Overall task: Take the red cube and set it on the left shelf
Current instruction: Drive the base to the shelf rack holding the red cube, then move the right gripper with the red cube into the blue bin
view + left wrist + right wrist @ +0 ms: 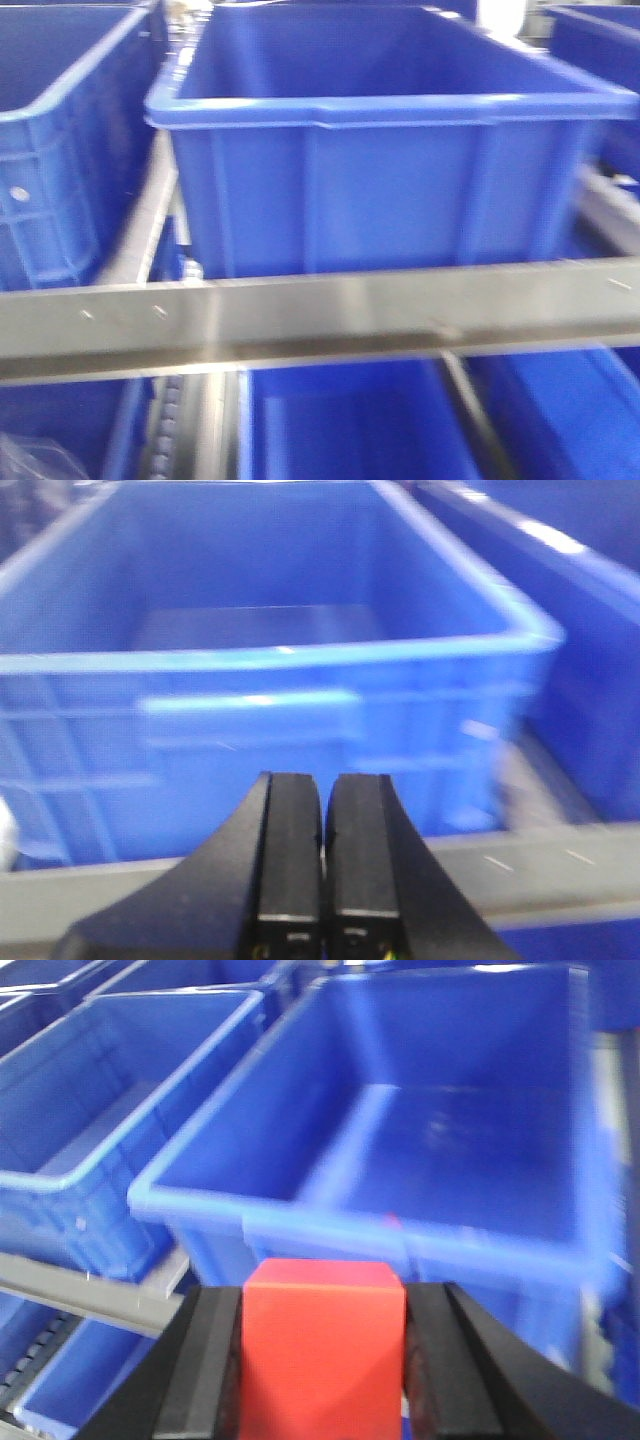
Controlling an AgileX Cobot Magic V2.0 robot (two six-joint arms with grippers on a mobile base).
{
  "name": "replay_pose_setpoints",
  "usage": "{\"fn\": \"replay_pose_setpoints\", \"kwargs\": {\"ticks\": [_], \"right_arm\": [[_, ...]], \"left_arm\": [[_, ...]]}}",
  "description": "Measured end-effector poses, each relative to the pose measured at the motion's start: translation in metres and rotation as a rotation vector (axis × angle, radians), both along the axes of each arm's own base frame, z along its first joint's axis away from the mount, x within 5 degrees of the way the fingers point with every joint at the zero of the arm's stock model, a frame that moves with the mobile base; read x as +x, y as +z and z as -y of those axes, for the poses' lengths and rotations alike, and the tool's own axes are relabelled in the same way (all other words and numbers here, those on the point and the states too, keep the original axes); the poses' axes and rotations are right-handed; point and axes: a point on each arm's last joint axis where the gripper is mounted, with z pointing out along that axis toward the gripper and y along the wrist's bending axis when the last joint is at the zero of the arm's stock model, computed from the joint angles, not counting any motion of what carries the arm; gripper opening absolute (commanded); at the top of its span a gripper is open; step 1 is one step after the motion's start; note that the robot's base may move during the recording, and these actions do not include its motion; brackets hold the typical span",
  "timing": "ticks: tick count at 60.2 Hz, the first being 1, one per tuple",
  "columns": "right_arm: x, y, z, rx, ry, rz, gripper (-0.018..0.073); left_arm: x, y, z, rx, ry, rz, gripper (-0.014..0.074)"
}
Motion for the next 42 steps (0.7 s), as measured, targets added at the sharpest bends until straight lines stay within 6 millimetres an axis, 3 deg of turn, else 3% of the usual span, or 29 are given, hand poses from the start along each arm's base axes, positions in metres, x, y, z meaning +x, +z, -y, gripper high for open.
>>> {"fn": "replay_pose_setpoints", "kwargs": {"ticks": [42], "right_arm": [[0.0,-0.0003,0.0,0.0,0.0,-0.001,0.0234]], "left_arm": [[0.0,0.0,0.0,0.0,0.0,0.0,0.0101]]}}
